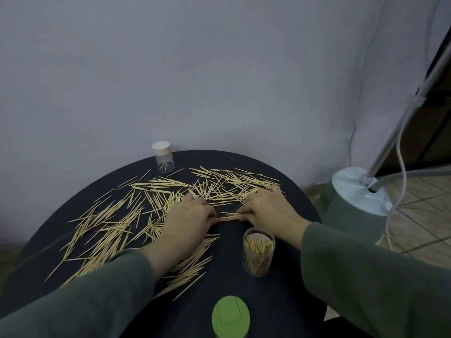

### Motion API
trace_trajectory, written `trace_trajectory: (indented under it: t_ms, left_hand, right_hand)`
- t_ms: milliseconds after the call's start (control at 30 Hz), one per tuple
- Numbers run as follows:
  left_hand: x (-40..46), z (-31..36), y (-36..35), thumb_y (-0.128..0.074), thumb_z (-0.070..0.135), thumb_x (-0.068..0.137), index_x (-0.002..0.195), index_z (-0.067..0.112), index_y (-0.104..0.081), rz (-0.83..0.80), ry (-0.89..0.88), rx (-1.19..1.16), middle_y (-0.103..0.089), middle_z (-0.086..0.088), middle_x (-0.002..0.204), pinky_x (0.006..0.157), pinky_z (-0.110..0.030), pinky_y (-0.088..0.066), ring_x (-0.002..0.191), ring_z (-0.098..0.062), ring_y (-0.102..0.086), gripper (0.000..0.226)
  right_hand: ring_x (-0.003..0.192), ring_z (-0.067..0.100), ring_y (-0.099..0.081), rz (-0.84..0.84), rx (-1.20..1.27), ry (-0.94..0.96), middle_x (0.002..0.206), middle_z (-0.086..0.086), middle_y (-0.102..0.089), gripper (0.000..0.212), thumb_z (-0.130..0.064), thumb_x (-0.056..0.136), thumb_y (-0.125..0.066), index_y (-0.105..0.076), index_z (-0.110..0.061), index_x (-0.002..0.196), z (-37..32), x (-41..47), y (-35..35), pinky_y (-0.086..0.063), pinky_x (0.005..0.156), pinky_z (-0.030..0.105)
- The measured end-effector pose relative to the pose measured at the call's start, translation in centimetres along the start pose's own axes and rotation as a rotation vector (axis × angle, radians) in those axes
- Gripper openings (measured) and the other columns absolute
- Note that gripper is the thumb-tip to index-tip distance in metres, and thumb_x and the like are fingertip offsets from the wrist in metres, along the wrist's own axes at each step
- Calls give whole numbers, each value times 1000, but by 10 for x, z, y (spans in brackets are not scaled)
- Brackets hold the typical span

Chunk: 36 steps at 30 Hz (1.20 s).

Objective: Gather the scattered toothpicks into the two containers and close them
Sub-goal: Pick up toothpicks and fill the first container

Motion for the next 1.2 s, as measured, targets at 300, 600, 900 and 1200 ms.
trace_trajectory:
  t_ms: [300, 600, 900, 1200]
  left_hand:
    - [-1, 9, 4, -39, 40, 102, 125, 30, -60, -5, -93, 54, -60, 8, 116, 86, -28, -42, 101, -13, -45, 32]
    - [-4, 8, 4, -39, 35, 102, 118, 24, -56, 79, -32, -1, -56, 7, 116, 87, -26, -40, 104, -12, -45, 26]
    - [-4, -3, 21, -50, 30, 99, 108, 26, -60, 188, 96, -272, -57, 11, 106, 86, -23, -41, 95, -8, -44, 15]
    - [-17, 3, 41, -53, 24, 97, 99, 24, -60, 166, 227, -1053, -62, 3, 86, 69, -28, -51, 76, -11, -56, 7]
  right_hand:
    - [113, 16, -50, -1, -35, -5, 117, -7, -61, 26, -40, 99, -48, -61, -26, 116, -1, -2, 2, -27, 101, 41]
    - [109, 12, -51, 68, 96, -89, 110, -12, -65, 21, -40, 96, -54, -69, -31, 108, 12, -8, 11, -25, 100, 42]
    - [111, 10, -50, 135, 289, -200, 111, -14, -62, 20, -43, 94, -56, -69, -34, 106, 24, -15, 20, -28, 103, 42]
    - [71, 14, -51, 184, 732, -117, 83, -17, -62, 2, -41, 90, -62, -63, -42, 91, 26, -31, 46, -43, 67, 32]
Point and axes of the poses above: each hand's wrist, its own x-axis towards the middle knuckle, its own y-axis out of the back of the hand, z = x × y, the point moved 8 cm from there along x, towards the middle knuckle
